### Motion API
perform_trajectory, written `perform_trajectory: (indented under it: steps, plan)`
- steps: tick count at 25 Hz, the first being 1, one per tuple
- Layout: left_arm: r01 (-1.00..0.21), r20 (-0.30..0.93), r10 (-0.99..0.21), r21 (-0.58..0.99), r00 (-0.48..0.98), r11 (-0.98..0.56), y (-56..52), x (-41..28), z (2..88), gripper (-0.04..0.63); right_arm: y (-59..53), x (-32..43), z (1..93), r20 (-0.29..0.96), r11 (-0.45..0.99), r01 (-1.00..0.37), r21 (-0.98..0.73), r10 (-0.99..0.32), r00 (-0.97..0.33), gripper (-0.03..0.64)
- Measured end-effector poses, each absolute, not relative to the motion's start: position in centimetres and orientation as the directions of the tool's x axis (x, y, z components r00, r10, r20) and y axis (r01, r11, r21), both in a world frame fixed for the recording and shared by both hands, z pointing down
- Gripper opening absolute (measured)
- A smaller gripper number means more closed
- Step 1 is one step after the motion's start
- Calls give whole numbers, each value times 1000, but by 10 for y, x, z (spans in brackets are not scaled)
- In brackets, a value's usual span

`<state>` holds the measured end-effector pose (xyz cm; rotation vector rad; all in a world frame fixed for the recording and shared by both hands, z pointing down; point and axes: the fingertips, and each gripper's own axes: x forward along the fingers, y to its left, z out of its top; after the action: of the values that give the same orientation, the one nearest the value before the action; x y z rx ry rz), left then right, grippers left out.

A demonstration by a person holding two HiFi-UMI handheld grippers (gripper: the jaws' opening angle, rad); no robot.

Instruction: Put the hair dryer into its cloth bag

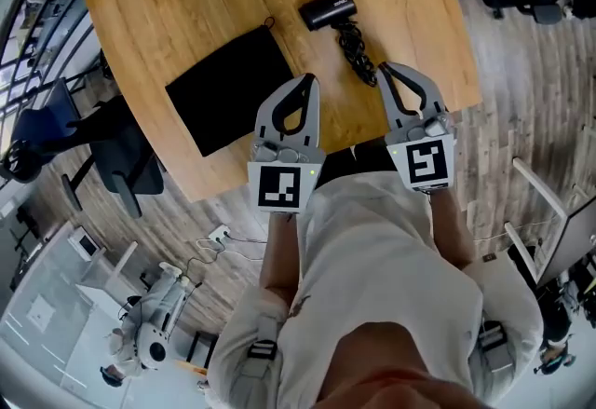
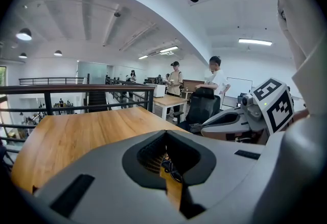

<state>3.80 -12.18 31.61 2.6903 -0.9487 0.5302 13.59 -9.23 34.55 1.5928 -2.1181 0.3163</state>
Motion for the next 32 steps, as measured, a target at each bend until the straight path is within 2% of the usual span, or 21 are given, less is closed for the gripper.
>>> perform_trajectory:
  steps: [10, 22, 23, 26, 32]
  plan:
    - [-611, 477, -488, 141, 731, -779, -122, 47, 374, 20, -94, 141, 402, 566, 271, -961, 54, -802, -194, 23]
    - [-569, 489, -430, 176, 759, -803, -127, 62, 417, 20, -108, 134, 445, 609, 254, -967, -14, -765, -210, 25]
    - [-566, 491, -426, 176, 759, -805, -127, 62, 419, 20, -109, 134, 449, 613, 249, -968, -22, -762, -210, 32]
    - [-562, 499, -418, 178, 759, -808, -126, 64, 426, 20, -111, 131, 463, 633, 236, -970, -51, -744, -215, 136]
    - [-565, 517, -408, 190, 753, -803, -125, 64, 441, 20, -112, 125, 491, 684, 241, -966, -90, -690, -236, 199]
